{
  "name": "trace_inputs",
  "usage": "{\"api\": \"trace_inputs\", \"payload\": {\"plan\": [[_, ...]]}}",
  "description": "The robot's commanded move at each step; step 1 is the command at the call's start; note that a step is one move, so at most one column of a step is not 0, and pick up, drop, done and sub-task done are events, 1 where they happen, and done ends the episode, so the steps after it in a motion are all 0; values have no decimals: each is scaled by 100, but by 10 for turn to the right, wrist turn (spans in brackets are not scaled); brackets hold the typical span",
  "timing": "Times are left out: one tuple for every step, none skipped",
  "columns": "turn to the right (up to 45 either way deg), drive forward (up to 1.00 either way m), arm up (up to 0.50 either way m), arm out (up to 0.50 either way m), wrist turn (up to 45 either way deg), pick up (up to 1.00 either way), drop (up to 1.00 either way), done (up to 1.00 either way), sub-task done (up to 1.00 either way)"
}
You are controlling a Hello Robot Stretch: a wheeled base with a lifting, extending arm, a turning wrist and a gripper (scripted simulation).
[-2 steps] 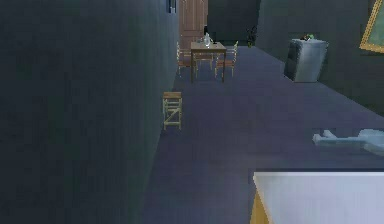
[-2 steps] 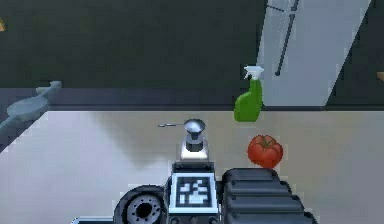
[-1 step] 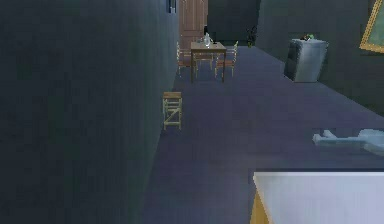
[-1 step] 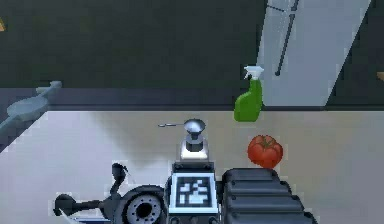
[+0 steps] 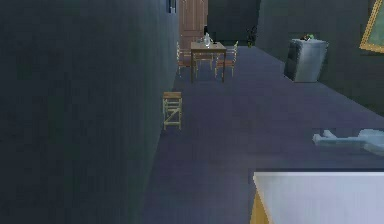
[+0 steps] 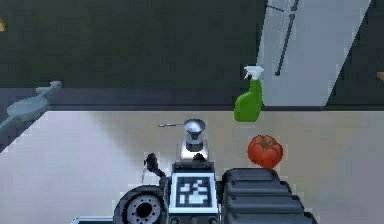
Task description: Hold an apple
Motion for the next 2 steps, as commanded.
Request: {"api": "trace_inputs", "payload": {"plan": [[0, 0, 0, 0, 60, 0, 0, 0, 0], [0, 0, -8, 0, 0, 0, 0, 0, 0]]}}
